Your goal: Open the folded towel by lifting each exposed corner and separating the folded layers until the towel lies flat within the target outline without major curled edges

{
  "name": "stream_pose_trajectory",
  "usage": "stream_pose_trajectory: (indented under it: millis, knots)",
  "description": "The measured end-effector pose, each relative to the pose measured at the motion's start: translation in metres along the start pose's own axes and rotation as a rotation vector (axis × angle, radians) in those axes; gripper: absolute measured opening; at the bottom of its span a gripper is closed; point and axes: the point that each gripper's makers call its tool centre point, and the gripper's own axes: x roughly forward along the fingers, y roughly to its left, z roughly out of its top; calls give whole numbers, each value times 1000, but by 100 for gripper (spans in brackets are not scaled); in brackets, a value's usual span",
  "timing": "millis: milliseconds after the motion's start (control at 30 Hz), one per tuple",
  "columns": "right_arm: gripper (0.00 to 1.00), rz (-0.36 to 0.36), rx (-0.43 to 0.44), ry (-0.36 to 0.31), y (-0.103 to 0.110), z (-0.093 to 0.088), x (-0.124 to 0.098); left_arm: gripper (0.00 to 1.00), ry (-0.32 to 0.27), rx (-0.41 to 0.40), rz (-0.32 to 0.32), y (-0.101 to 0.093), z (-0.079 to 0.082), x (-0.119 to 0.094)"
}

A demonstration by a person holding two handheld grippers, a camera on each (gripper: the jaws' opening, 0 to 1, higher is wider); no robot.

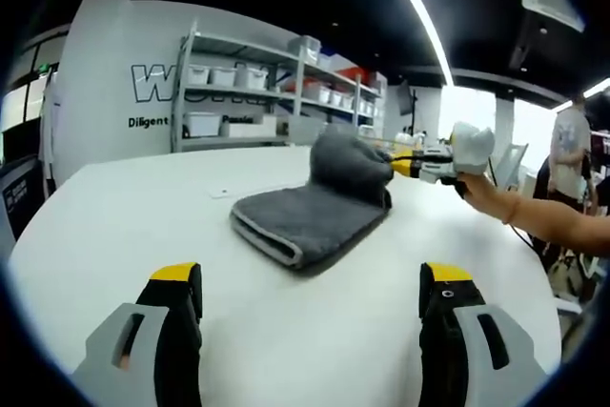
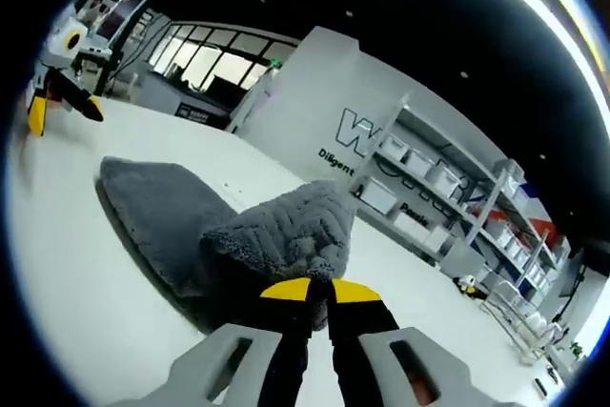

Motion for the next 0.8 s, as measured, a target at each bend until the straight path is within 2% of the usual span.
stream_pose_trajectory:
  millis: [200,433,500,600,800]
  knots:
    - [2,-32,-32,62,-10,-26,-3,91,6,15,10,0,0,-2]
    - [2,-48,25,117,-21,-59,-7,91,13,21,12,-1,-2,-3]
    - [2,-44,14,118,-19,-63,-7,91,8,14,15,-1,-2,-3]
    - [2,-43,29,116,-15,-68,-9,91,-30,-16,5,-1,5,-4]
    - [2,-32,53,119,-13,-74,-8,91,-22,-11,15,2,3,-5]
